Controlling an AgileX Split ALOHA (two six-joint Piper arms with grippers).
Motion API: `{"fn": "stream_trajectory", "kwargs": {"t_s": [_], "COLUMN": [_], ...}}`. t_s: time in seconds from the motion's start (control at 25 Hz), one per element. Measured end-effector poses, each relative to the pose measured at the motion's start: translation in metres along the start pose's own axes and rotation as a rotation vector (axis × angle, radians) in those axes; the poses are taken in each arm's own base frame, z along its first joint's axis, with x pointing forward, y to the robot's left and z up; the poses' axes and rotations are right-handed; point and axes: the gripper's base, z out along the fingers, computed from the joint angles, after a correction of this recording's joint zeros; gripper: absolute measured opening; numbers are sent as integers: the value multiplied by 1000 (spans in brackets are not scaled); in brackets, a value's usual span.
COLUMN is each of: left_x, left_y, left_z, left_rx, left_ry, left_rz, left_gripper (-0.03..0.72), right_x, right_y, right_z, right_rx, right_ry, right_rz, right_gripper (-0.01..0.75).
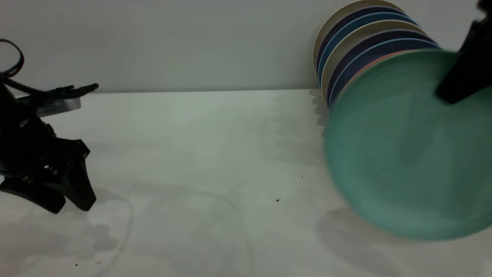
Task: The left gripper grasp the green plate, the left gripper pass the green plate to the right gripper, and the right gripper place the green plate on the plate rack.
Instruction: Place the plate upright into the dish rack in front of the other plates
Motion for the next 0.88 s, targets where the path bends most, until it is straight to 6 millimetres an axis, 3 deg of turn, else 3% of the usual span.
{"fn": "stream_trajectory", "kwargs": {"t_s": [0.28, 0.52, 0.88], "left_x": [-1, -1, -1], "left_y": [1, 1, 1], "left_z": [0, 0, 0], "left_rx": [-9, -9, -12], "left_ry": [-13, -14, -12], "left_rz": [-1, -1, 2], "left_gripper": [539, 539, 539], "right_x": [-36, -60, -75], "right_y": [-13, -29, -59], "right_z": [-20, -45, -32], "right_rx": [144, 229, 239], "right_ry": [81, 62, 102], "right_rz": [-287, -360, -418], "right_gripper": [91, 91, 91]}}
